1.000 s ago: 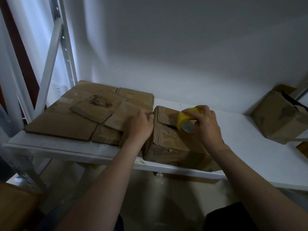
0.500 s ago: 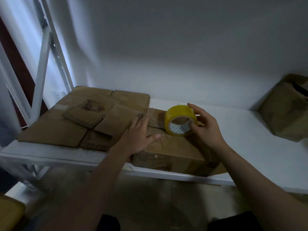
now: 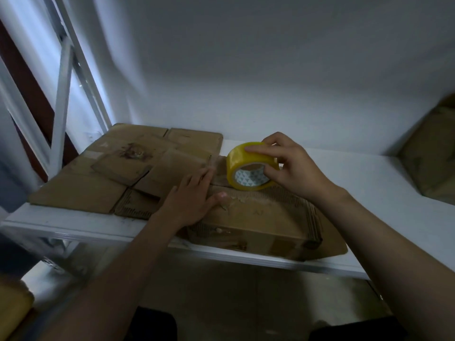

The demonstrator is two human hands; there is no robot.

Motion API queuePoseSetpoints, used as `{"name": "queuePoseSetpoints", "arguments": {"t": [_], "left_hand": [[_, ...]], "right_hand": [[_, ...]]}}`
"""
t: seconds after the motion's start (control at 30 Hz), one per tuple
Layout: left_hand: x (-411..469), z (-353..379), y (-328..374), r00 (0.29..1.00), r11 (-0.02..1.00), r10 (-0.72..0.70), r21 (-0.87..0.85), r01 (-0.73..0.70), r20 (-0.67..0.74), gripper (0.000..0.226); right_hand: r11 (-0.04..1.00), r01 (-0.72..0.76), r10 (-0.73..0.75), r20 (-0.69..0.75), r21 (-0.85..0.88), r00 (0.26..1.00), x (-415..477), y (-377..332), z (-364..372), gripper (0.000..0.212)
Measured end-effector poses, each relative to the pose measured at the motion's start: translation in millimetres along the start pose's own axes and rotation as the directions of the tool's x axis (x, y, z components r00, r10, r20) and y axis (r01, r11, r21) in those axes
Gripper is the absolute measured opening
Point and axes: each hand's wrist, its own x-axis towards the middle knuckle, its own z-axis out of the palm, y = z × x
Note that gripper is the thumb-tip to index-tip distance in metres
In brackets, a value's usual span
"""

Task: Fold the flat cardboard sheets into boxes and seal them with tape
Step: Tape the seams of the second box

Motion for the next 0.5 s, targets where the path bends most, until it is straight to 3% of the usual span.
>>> {"name": "queuePoseSetpoints", "arguments": {"t": [0.23,0.37,0.5], "left_hand": [[1,-1,7,0.999,0.990,-0.044,0.133,0.043,0.006,0.082],[-2,-1,9,0.998,0.989,-0.061,0.135,0.058,0.017,0.086],[-6,-3,11,0.996,0.988,-0.078,0.138,0.072,0.038,0.094]], "right_hand": [[0.999,-0.023,0.026,0.073,-0.038,0.997,-3,7,6,0.062],[0.990,0.040,-0.023,0.127,-0.137,0.992,-10,12,-15,0.058],[0.962,0.031,0.017,0.174,-0.272,0.985,-32,42,-47,0.057]]}}
